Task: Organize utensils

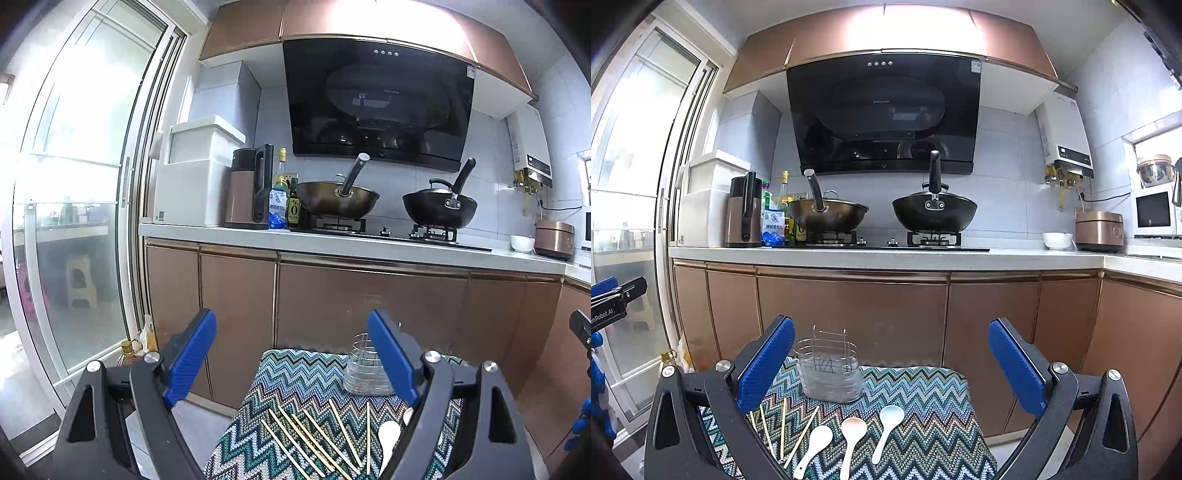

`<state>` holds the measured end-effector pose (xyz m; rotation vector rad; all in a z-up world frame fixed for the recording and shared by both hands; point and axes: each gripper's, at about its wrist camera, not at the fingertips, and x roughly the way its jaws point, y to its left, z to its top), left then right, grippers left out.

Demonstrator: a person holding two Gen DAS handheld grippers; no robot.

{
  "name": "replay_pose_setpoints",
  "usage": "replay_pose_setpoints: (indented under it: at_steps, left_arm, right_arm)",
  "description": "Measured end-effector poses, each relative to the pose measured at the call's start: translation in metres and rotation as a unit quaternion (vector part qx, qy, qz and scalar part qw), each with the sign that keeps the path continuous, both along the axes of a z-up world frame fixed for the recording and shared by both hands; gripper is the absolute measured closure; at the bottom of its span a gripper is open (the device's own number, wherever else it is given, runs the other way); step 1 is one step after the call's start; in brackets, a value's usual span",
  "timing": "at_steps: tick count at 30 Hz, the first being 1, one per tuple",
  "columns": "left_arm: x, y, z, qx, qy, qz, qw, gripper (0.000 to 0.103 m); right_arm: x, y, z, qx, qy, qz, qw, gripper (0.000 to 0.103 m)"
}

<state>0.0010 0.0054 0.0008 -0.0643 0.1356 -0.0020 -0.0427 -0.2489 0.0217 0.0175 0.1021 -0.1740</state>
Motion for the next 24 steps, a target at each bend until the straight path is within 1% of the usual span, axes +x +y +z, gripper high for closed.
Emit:
replay_pose_setpoints:
  at_steps: [9, 16, 24]
  left_arm:
    - [0.004, -0.004, -0.001, 0.021, 0.011, 0.0, 0.9997, 0.02]
    - [0.004, -0.003, -0.002, 0.024, 0.012, 0.0, 0.9996, 0.02]
    - [0.01, -0.001, -0.004, 0.022, 0.027, 0.006, 0.9994, 0.02]
  right_arm:
    - [0.002, 0.003, 0.0, -0.007, 0.007, -0.002, 1.0, 0.0]
    - [0.003, 0.005, -0.003, -0.012, 0.017, 0.0, 1.0, 0.0]
    - [0.006, 0.012, -0.007, -0.025, 0.026, 0.005, 0.999, 0.0]
